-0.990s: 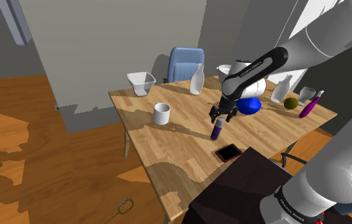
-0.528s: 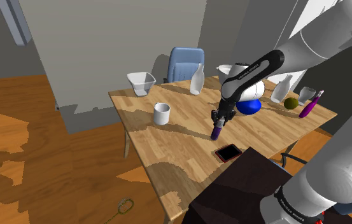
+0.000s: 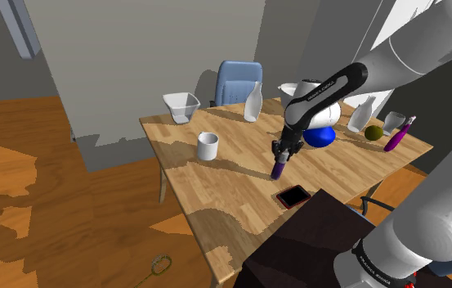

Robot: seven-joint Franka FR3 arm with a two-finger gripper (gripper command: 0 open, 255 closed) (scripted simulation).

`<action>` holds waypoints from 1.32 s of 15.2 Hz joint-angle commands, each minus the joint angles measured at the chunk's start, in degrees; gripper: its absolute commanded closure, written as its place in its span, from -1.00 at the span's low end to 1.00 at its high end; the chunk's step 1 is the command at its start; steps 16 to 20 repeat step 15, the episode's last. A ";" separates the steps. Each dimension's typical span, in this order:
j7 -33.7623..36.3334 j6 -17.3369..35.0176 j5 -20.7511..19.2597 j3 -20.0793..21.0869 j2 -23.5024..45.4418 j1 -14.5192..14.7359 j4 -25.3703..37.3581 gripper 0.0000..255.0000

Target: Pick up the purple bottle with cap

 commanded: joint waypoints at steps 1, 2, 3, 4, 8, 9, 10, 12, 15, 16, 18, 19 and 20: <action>0.39 -1.63 -0.53 -0.07 -1.42 -0.01 0.24 1.00; 0.58 -2.49 -0.80 -0.09 -2.17 -0.02 0.36 1.00; 0.77 -3.34 -1.05 -0.10 -2.90 -0.04 0.49 1.00; 0.95 -4.19 -1.28 -0.11 -3.63 -0.06 0.64 1.00; 1.56 -7.63 -2.08 -0.06 -6.39 -0.15 1.36 1.00; 1.69 -8.49 -2.26 -0.04 -7.04 -0.17 1.58 1.00; 1.82 -9.35 -2.42 -0.02 -7.68 -0.20 1.81 1.00; 2.05 -11.07 -2.71 0.03 -8.92 -0.24 2.31 1.00; 2.17 -12.06 -2.86 0.07 -9.61 -0.27 2.62 1.00; 2.17 -12.06 -2.86 0.07 -9.61 -0.27 2.62 1.00; 2.17 -12.06 -2.86 0.07 -9.61 -0.27 2.62 1.00; 2.17 -12.06 -2.86 0.07 -9.61 -0.27 2.62 1.00; 2.17 -12.06 -2.86 0.07 -9.61 -0.27 2.62 1.00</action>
